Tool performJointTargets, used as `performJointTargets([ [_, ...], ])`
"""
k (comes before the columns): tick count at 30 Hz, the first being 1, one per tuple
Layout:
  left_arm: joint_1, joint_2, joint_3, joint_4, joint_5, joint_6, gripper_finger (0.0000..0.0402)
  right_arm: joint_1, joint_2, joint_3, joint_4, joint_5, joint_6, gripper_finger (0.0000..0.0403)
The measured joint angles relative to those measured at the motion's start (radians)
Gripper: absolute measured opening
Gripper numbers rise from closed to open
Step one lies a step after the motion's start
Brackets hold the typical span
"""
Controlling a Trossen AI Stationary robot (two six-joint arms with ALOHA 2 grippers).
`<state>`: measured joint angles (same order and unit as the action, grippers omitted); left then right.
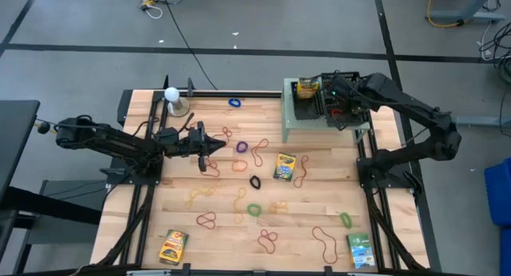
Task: Pick & Place Office Desk Supplies
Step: Put the right violet spring keychain into the bottom right black bin, then put the right yellow rubber band into the top right black bin on the shelf
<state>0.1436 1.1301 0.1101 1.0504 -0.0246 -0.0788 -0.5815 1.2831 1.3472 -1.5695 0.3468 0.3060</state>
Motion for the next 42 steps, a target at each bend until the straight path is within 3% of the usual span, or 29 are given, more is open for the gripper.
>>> performJointTargets([
  [9, 0.000, 0.000, 0.000, 0.000, 0.000, 0.000, 0.0022, -0.008, 0.000, -0.003, 0.002, 0.045, 0.034, 0.0134],
  [13, 0.000, 0.000, 0.000, 0.000, 0.000, 0.000, 0.0022, -0.002, 0.000, -0.003, -0.001, 0.048, 0.049, 0.0157],
  [17, 0.000, 0.000, 0.000, 0.000, 0.000, 0.000, 0.0022, 0.060, -0.001, 0.031, -0.002, 0.045, 0.056, 0.0133],
  [25, 0.000, 0.000, 0.000, 0.000, 0.000, 0.000, 0.0022, 0.312, -0.002, 0.101, 0.055, 0.044, 0.156, 0.0008],
  [31, 0.000, 0.000, 0.000, 0.000, 0.000, 0.000, 0.0022, 0.574, -0.001, 0.043, 0.254, 0.069, 0.250, 0.0020],
  [35, 0.000, 0.000, 0.000, 0.000, 0.000, 0.000, 0.0022, 0.734, 0.000, -0.042, 0.447, 0.083, 0.303, 0.0006],
  [42, 0.000, 0.000, 0.000, -0.001, 0.000, 0.000, 0.0022, 0.920, 0.092, -0.193, 0.690, 0.059, 0.387, 0.0023],
])
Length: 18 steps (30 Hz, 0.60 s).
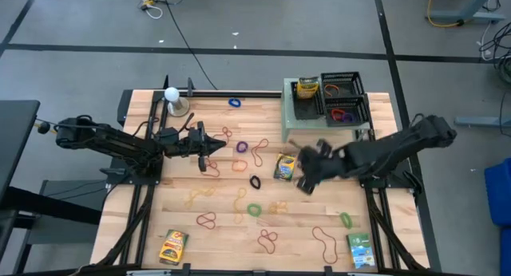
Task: Pick & Place Office Desk Supplies
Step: Put the right yellow rubber band into the top right black bin on the shelf
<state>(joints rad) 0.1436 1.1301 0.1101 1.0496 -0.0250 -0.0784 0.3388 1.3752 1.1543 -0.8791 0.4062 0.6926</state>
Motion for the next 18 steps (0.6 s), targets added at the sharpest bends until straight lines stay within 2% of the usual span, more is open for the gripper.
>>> performJointTargets([
  [5, 0.000, 0.000, 0.000, -0.001, -0.001, 0.010, 0.0022, 0.068, 0.161, -0.032, 0.167, -0.064, -0.013, 0.0053],
  [11, 0.000, 0.000, 0.000, -0.005, -0.001, 0.016, 0.0022, 0.084, 0.338, -0.008, 0.318, -0.158, -0.114, 0.0119],
  [15, 0.000, 0.000, 0.000, -0.006, -0.001, 0.016, 0.0022, 0.083, 0.424, 0.022, 0.338, -0.210, -0.188, 0.0154],
  [18, 0.000, 0.000, 0.000, -0.008, -0.001, 0.016, 0.0022, 0.083, 0.473, 0.043, 0.339, -0.246, -0.243, 0.0163],
])
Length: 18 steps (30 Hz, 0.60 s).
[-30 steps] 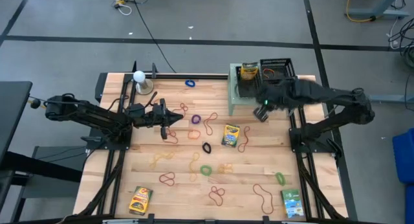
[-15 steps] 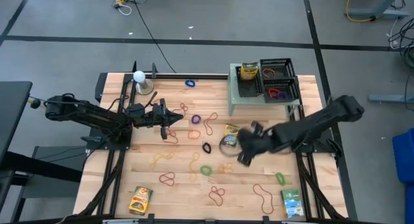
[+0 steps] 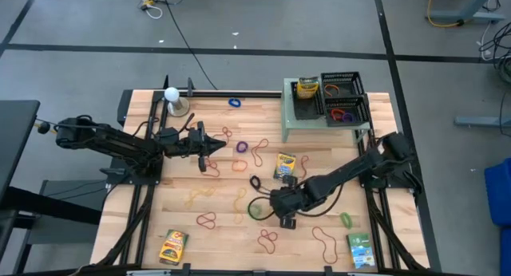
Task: Pick & Place Office Desk Supplies
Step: Put the right yellow rubber band into the top right black bin on the shelf
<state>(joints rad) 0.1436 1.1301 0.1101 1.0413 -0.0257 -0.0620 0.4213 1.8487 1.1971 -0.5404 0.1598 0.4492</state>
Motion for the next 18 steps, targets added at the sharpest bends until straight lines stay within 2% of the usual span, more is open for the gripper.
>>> performJointTargets([
  [11, 0.000, 0.000, 0.000, 0.000, 0.000, 0.002, 0.0022, -0.017, 0.083, 0.008, 0.036, -0.029, -0.057, 0.0146],
  [18, 0.000, 0.000, 0.000, 0.000, 0.000, 0.002, 0.0022, -0.022, 0.108, 0.009, 0.047, -0.042, -0.062, 0.0106],
])
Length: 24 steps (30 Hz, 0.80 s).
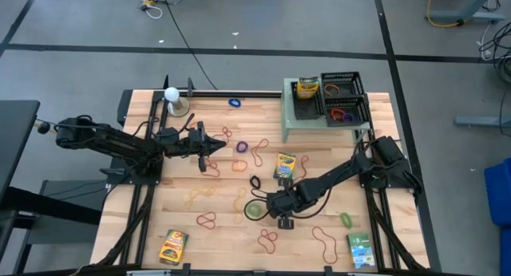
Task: Pick & Place Office Desk Supplies
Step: Put the right yellow rubber band into the top right black bin on the shelf
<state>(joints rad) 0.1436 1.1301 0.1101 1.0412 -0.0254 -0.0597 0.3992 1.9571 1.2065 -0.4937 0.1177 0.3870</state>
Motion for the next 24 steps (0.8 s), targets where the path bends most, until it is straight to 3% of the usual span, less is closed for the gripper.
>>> performJointTargets([
  [13, 0.000, 0.000, 0.000, -0.005, 0.000, 0.000, 0.0022, 0.002, -0.019, -0.003, -0.010, -0.023, -0.003, 0.0010],
  [24, 0.000, 0.000, 0.000, -0.006, 0.000, 0.000, 0.0022, -0.013, -0.226, -0.003, -0.034, 0.023, -0.001, 0.0004],
])
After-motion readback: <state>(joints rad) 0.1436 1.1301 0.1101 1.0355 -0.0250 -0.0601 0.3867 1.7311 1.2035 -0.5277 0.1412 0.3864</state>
